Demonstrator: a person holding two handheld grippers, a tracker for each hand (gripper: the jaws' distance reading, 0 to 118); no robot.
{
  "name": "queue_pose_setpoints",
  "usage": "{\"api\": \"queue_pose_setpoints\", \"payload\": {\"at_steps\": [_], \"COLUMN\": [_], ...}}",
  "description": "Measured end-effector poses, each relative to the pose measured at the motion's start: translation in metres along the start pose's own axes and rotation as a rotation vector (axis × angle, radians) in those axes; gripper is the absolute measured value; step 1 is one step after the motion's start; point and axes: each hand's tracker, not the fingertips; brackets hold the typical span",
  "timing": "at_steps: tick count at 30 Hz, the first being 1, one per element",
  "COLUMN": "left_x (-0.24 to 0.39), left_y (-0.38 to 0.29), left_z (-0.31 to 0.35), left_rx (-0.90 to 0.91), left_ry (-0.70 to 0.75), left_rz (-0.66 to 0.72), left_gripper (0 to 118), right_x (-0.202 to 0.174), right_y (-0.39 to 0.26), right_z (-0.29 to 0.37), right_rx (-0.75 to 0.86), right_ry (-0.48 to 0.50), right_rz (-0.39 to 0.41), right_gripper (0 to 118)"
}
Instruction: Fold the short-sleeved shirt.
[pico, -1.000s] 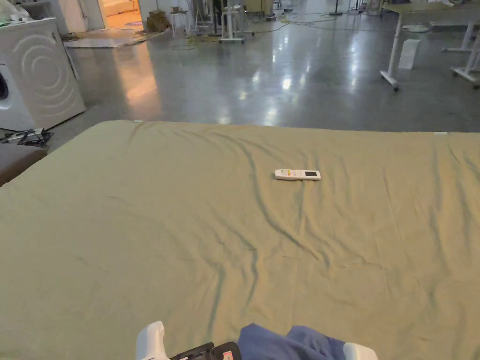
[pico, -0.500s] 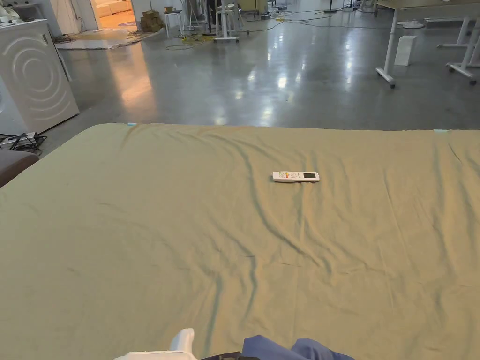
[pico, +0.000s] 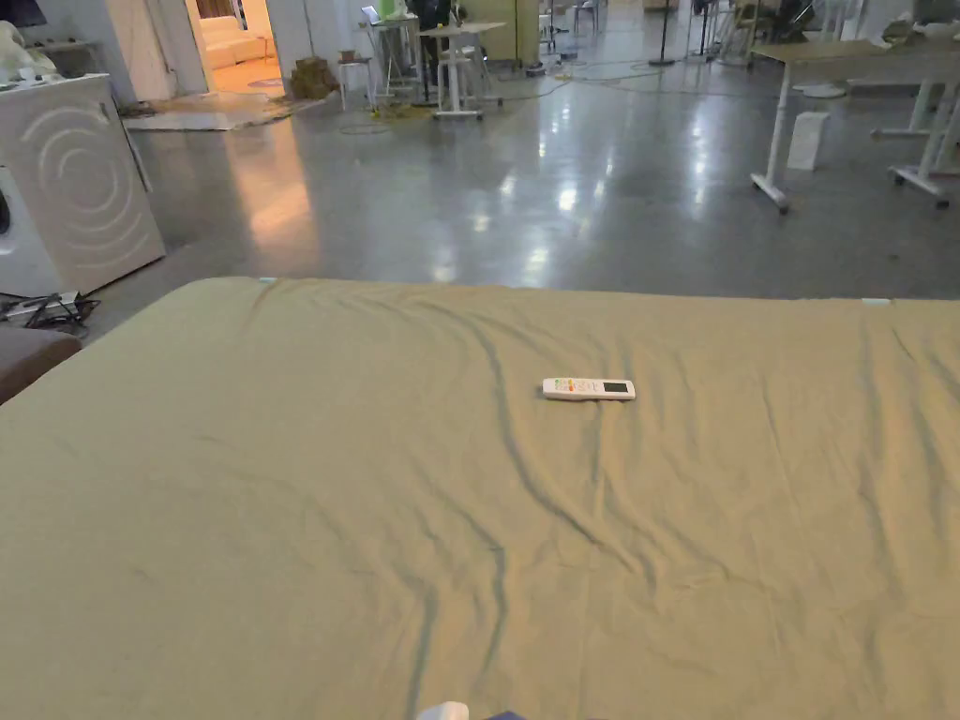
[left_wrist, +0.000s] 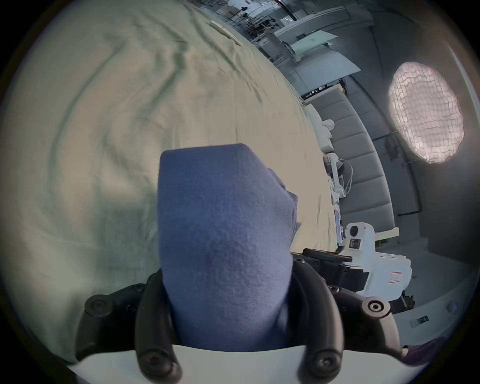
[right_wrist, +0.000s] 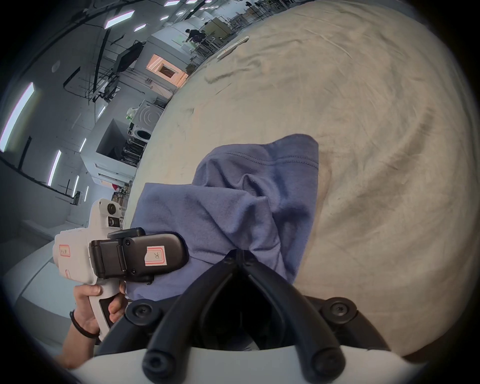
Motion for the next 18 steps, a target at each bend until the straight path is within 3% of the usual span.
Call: {"api": "queue_pose_setpoints", "payload": {"at_steps": [4,7,11,14,16,18], "left_x": [0.004,0.022,0.007,-0.035,-0.070,-0.093], "left_y": [-0.002,-0.002,0.017,0.040,0.054,0.063], "left_z": [0.010,0.053,0.140,0.214,0.257,0.286], "left_rx": [0.031,0.069,0.172,0.227,0.236,0.247], "left_ry": [-0.022,-0.119,-0.117,-0.071,0.034,0.104], "left_rz": [0.029,0.012,0.015,0.088,0.141,0.179], "left_gripper": [53,52,52,52,52,52], "right_x": [-0.010,-0.014,-0.009,-0.003,-0.004,-0.003], "right_y": [0.003,-0.005,-0.020,-0.031,-0.040,-0.045], "right_z": [0.023,0.056,0.095,0.110,0.121,0.133], "right_rx": [0.039,0.107,0.142,0.134,0.124,0.116], "right_ry": [-0.025,0.019,0.029,-0.031,-0.089,-0.061], "right_rz": [-0.008,0.022,0.048,0.086,0.105,0.094], "right_gripper": [0,0,0,0,0,0]}}
